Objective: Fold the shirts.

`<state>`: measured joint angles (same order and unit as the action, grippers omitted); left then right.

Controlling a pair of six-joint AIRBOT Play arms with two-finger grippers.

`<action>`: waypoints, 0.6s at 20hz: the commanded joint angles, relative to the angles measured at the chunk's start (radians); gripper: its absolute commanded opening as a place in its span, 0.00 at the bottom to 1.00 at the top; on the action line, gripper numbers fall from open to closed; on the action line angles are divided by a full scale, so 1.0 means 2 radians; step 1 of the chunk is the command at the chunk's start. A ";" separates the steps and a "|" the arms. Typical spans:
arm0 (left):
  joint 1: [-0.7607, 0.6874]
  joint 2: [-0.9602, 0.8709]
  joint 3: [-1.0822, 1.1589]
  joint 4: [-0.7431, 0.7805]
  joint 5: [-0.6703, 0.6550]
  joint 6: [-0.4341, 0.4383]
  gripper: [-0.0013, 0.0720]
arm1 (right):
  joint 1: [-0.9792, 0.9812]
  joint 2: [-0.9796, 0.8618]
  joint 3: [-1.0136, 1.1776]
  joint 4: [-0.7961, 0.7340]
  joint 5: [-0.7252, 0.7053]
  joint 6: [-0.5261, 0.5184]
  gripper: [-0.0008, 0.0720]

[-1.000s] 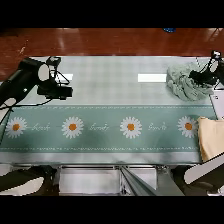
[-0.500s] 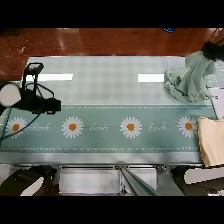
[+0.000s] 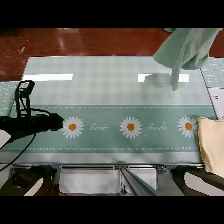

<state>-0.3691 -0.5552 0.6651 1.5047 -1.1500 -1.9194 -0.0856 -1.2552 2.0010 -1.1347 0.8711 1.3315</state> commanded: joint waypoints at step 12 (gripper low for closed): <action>0.007 0.008 -0.006 0.022 0.011 -0.026 0.48 | 0.221 0.081 -0.108 0.134 0.194 -0.019 0.04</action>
<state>-0.3672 -0.5404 0.6529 1.5219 -1.1271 -1.9541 0.2447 -1.0988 1.9060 -0.9260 1.2060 1.2976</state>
